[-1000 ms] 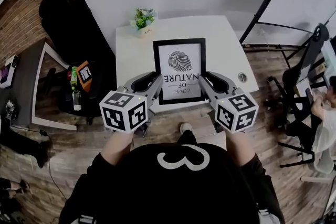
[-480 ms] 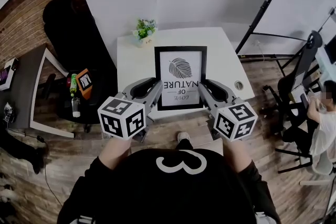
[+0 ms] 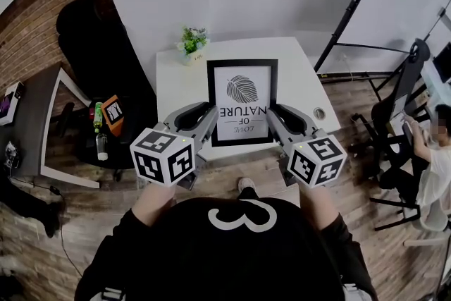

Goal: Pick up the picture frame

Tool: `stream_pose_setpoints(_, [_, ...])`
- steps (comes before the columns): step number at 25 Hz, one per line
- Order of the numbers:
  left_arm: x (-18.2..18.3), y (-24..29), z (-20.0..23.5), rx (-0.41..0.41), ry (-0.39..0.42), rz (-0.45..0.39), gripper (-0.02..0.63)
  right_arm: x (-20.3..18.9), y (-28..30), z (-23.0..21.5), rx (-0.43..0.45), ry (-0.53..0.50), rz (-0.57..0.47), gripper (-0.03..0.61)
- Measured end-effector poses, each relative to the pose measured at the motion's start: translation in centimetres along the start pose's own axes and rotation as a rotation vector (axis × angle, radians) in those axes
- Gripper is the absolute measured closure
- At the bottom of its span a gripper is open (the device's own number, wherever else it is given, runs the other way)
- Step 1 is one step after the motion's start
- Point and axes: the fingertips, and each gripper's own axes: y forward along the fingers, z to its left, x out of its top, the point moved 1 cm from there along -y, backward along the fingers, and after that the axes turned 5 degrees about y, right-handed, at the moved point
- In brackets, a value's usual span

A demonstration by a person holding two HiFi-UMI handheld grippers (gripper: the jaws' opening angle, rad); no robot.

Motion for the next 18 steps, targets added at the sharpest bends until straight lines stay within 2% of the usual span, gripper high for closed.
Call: stream_pose_setpoints(18, [0.5,-1.8,-0.2,0.008,-0.004,-0.017,0.522,0.2,-0.6,1.7,0.018,-0.001,-0.005,0.483])
